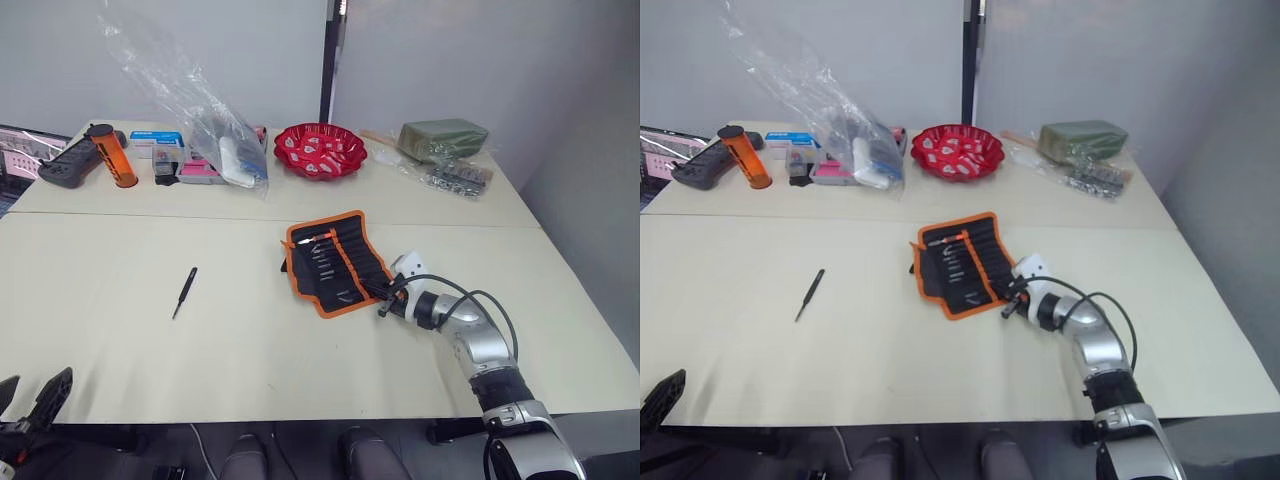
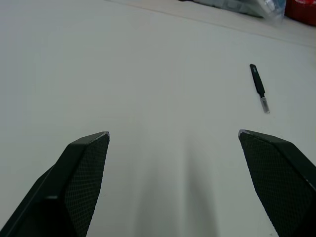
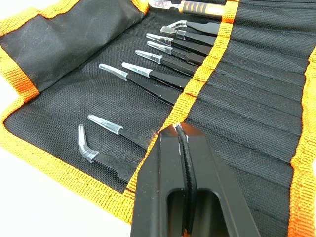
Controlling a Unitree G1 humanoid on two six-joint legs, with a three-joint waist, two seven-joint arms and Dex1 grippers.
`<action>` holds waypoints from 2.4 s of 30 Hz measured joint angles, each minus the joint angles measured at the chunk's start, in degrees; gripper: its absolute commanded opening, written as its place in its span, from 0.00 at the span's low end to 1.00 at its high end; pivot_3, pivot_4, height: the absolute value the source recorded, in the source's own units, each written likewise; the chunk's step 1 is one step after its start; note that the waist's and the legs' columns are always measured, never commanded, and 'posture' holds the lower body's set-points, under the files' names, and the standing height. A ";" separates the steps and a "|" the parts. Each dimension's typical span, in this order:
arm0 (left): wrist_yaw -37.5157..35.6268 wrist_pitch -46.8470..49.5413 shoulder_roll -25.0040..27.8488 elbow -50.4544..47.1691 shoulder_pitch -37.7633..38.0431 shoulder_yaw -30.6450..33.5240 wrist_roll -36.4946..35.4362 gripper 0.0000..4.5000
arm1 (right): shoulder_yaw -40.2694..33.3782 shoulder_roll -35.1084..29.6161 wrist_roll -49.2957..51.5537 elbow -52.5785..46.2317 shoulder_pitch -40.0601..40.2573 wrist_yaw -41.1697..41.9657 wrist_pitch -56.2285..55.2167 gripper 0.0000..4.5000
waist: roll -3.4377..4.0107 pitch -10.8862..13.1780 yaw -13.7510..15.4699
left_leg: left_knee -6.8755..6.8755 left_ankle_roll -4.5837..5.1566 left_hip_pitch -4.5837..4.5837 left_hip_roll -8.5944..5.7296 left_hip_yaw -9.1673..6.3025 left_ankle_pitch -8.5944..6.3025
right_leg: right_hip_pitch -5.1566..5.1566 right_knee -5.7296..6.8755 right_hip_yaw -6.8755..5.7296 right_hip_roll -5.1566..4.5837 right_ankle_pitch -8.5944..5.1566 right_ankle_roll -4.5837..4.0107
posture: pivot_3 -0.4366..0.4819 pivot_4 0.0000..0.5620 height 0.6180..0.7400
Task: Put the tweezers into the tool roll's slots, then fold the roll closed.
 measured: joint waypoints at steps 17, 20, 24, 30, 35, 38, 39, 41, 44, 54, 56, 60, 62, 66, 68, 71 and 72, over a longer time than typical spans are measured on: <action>21.67 8.03 5.90 -10.71 -13.68 -24.45 -4.79 0.99 | -0.66 -0.21 0.02 -3.11 2.58 -0.19 0.27 0.00 | 0.03 -0.04 0.11 | -0.05 0.04 -0.09 0.00 0.11 0.01 | 0.16 0.06 0.04 0.05 0.05 0.08 | 0.48 0.27 0.91; 29.57 10.52 5.68 -9.73 -18.02 -31.10 0.36 0.99 | -0.92 -0.31 0.05 -5.40 4.03 -0.80 0.67 0.00 | -0.05 -0.10 0.20 | -0.06 0.13 -0.19 -0.02 0.07 0.06 | 0.13 0.06 0.04 0.06 0.17 0.29 | 0.48 0.27 0.91; 33.78 10.84 5.81 -7.01 -19.01 -38.18 6.54 0.99 | -1.44 -0.55 0.11 -7.94 5.65 -1.34 1.88 0.00 | 0.02 -0.14 0.31 | -0.08 0.13 -0.20 -0.03 0.06 0.02 | 0.12 0.03 0.04 0.06 0.24 0.45 | 0.48 0.27 0.91; 37.51 10.84 4.77 -3.89 -21.49 -42.60 11.31 0.79 | -1.79 -0.64 0.11 -8.88 6.12 -1.90 2.83 0.00 | 0.10 -0.14 0.72 | -0.05 0.02 -0.13 -0.05 0.05 -0.04 | 0.06 0.01 0.04 0.05 0.07 0.16 | 0.48 0.27 0.91; 38.02 9.35 4.88 -1.00 -23.43 -45.15 15.34 0.43 | -1.86 -0.67 0.10 -9.31 6.39 -2.54 3.04 0.00 | 0.34 -0.28 1.08 | -0.04 -0.04 -0.02 -0.07 0.05 -0.08 | 0.05 -0.05 0.05 0.04 0.07 0.16 | 0.48 0.27 0.91; 38.17 9.61 4.90 -0.53 -24.21 -45.87 16.66 0.21 | -1.86 -0.82 0.10 -9.32 6.40 -2.65 3.06 0.00 | 0.45 -0.34 1.29 | -0.02 -0.05 -0.02 -0.08 0.06 -0.08 | 0.05 -0.05 0.07 0.04 0.07 0.16 | 0.48 0.27 0.91; 38.18 9.75 4.83 -0.56 -24.26 -45.87 16.71 0.14 | -1.86 -0.87 0.10 -9.33 6.40 -2.65 3.06 0.00 | 0.46 -0.34 1.32 | -0.03 -0.04 -0.02 -0.08 0.06 -0.08 | 0.05 -0.05 0.07 0.04 0.07 0.15 | 0.48 0.27 0.91; 38.18 9.88 4.73 -0.64 -24.25 -45.85 16.74 0.01 | -1.86 -0.91 0.10 -9.35 6.39 -2.64 3.07 0.00 | 0.47 -0.35 1.38 | -0.03 -0.04 -0.02 -0.08 0.06 -0.08 | 0.05 -0.05 0.07 0.04 0.07 0.16 | 0.48 0.27 0.91; 38.49 9.46 4.40 -0.78 -24.21 -45.31 16.95 0.01 | -1.86 -0.94 0.11 -9.40 6.38 -2.62 3.08 0.00 | 0.47 -0.35 1.41 | -0.03 -0.03 -0.04 -0.08 0.06 -0.07 | 0.04 -0.04 0.07 0.04 0.07 0.16 | 0.48 0.27 0.91; 35.93 4.48 6.25 -0.57 -29.92 -43.82 16.77 0.01 | -1.79 -0.93 0.11 -9.46 6.10 -2.59 3.22 0.00 | 0.45 -0.34 1.45 | -0.03 -0.01 -0.18 -0.08 0.06 -0.06 | 0.06 -0.03 0.08 0.05 0.07 0.16 | 0.48 0.27 0.91; 33.79 4.34 7.03 -0.49 -33.35 -43.44 15.13 0.01 | -1.80 -0.96 0.11 -9.67 6.13 -2.70 3.52 0.00 | 0.44 -0.34 1.51 | -0.03 0.00 -0.22 -0.08 0.05 -0.05 | 0.05 -0.03 0.06 0.05 0.08 0.17 | 0.48 0.27 0.91; 27.65 6.02 10.13 -0.25 -40.07 -46.33 11.81 0.01 | -2.09 -1.29 0.11 -11.94 7.56 -3.21 4.39 0.00 | 0.45 -0.34 1.69 | -0.07 0.09 -0.32 -0.08 0.01 0.01 | 0.03 -0.02 0.02 0.06 0.09 0.22 | 0.48 0.27 0.91; 23.93 7.38 12.36 -0.26 -43.25 -49.33 10.14 0.01 | -2.12 -1.36 0.13 -13.05 8.42 -3.46 4.98 0.00 | 0.46 -0.33 1.69 | -0.08 0.14 -0.40 -0.09 -0.01 0.03 | 0.01 -0.05 0.03 0.07 0.24 0.55 | 0.48 0.27 0.91; 14.88 8.81 17.75 -0.21 -49.17 -58.61 9.50 0.01 | -2.53 -1.44 0.32 -16.10 10.82 -4.28 5.49 0.00 | 0.52 -0.30 1.64 | -0.11 0.29 -0.53 -0.11 -0.02 0.06 | -0.06 -0.09 0.04 0.06 0.20 0.69 | 0.48 0.27 0.91; 10.90 9.60 19.20 0.78 -52.42 -62.97 9.53 0.01 | -2.94 -1.46 0.71 -17.92 12.20 -4.85 6.37 0.00 | 0.55 -0.27 1.72 | -0.12 0.32 -0.58 -0.13 -0.06 0.06 | -0.08 -0.10 0.02 0.07 0.18 0.71 | 0.48 0.27 0.91; 5.51 10.03 21.04 3.18 -57.14 -68.89 10.55 0.01 | -3.46 -1.47 1.62 -20.23 13.85 -5.50 7.23 0.00 | 0.61 -0.24 1.66 | -0.12 0.35 -0.61 -0.14 -0.06 0.05 | -0.08 -0.11 0.03 0.07 0.16 0.73 | 0.48 0.27 0.91; 2.99 10.55 22.31 4.56 -59.69 -72.52 11.63 0.01 | -3.68 -1.44 1.74 -20.84 14.39 -5.87 7.52 0.00 | 0.61 -0.22 1.77 | -0.11 0.35 -0.62 -0.15 -0.11 0.05 | -0.09 -0.11 -0.01 0.07 0.15 0.74 | 0.48 0.27 0.91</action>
